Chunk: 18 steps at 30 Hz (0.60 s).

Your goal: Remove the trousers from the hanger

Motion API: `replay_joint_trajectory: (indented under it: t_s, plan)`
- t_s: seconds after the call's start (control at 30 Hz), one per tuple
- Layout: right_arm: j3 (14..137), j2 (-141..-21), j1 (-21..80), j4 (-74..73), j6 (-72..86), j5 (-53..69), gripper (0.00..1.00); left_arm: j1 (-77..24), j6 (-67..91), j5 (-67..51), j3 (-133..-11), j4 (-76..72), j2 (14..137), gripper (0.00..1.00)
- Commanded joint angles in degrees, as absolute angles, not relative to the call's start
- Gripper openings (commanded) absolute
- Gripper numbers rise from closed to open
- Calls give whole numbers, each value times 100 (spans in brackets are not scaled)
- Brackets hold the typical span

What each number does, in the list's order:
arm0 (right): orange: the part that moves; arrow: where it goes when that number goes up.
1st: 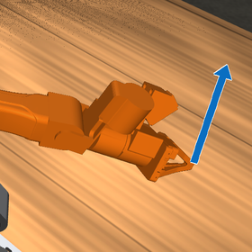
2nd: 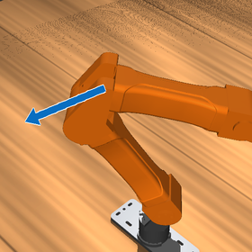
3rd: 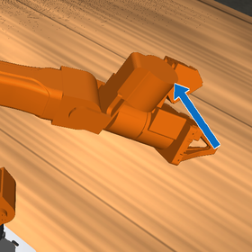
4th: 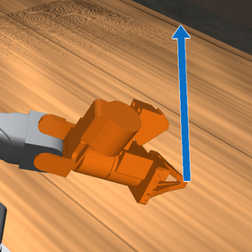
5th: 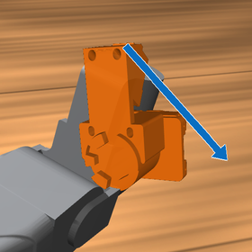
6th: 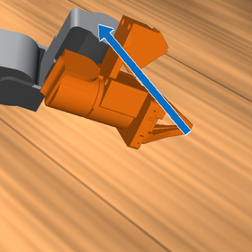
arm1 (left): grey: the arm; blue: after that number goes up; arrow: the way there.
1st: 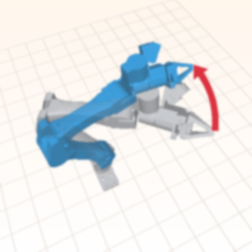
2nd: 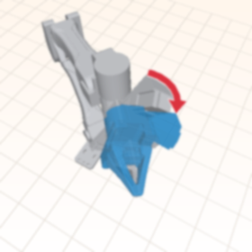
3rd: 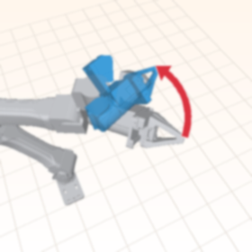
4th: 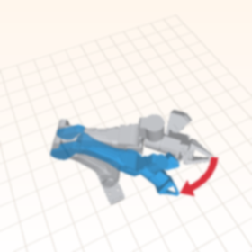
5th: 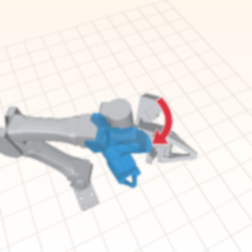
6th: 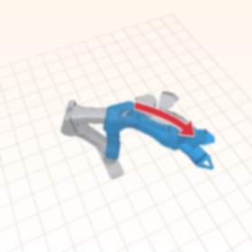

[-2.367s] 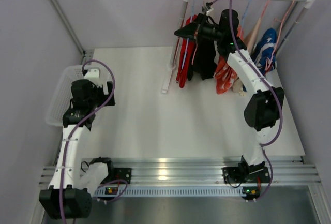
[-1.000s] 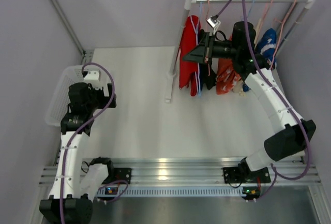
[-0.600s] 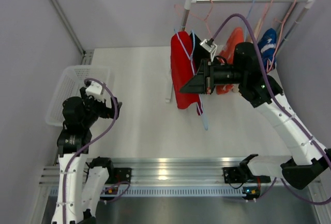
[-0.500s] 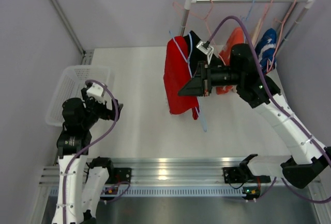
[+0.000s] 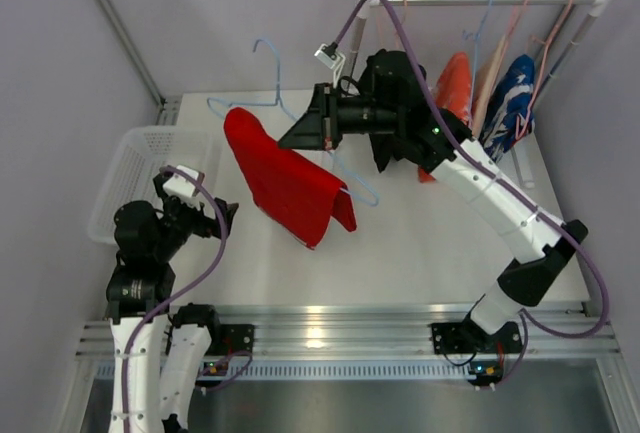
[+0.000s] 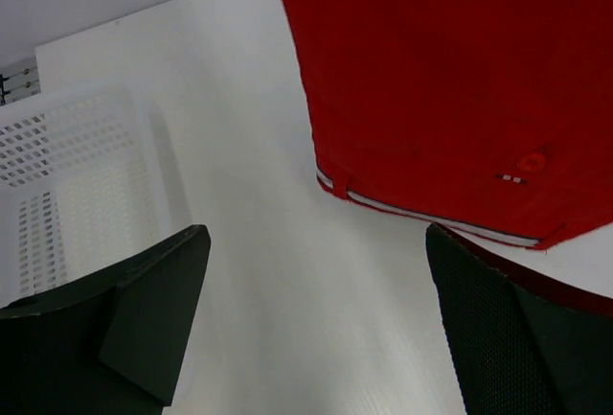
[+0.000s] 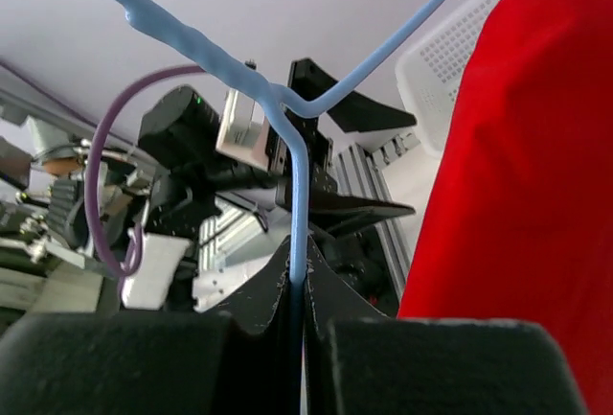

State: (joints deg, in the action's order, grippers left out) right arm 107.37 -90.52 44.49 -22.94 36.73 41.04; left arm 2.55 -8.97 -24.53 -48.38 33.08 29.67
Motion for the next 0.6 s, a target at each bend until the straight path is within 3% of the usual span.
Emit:
replay_joint_trajectory:
  t_s: [0.0, 0.57]
  plan:
    - [11513, -9263, 4754, -853, 4323, 3526, 0, 272, -1019, -2443, -4913, 2725, 2962, 99]
    - [13604, -10669, 5036, -1397, 4746, 705, 0, 272, -1011, -2566, -4975, 1275, 3832, 99]
